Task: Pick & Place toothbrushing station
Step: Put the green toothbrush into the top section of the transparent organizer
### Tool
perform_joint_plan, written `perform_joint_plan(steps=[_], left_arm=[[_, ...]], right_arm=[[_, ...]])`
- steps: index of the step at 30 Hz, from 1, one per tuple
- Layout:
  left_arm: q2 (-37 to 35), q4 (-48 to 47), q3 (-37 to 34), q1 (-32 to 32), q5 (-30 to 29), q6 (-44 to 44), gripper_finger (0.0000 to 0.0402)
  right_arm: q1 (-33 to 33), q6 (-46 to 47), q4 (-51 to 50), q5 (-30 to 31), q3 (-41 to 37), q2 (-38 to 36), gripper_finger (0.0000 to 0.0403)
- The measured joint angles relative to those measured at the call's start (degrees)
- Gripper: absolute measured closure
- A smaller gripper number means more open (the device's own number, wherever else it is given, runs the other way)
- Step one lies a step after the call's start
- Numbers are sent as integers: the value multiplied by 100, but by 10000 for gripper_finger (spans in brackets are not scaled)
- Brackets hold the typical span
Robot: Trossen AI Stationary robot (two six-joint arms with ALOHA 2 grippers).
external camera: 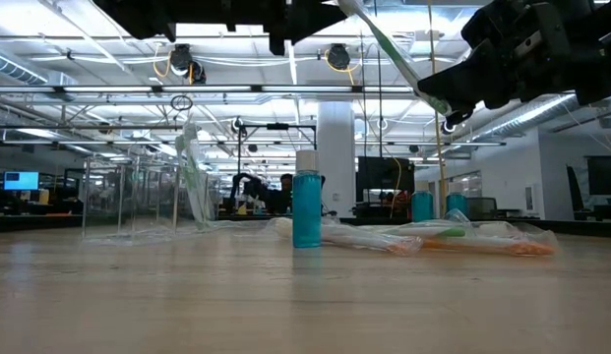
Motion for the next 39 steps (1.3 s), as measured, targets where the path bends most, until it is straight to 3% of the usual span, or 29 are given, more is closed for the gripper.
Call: perform_joint_plan(steps=[16,39], left_arm=[[1,-11,-2,2,82,8,283],[2,-15,-4,0,55,75,291]], right_arm=[[0,-1,-45,-3,-1,0,380],[0,0,-44,0,-1,0,380]])
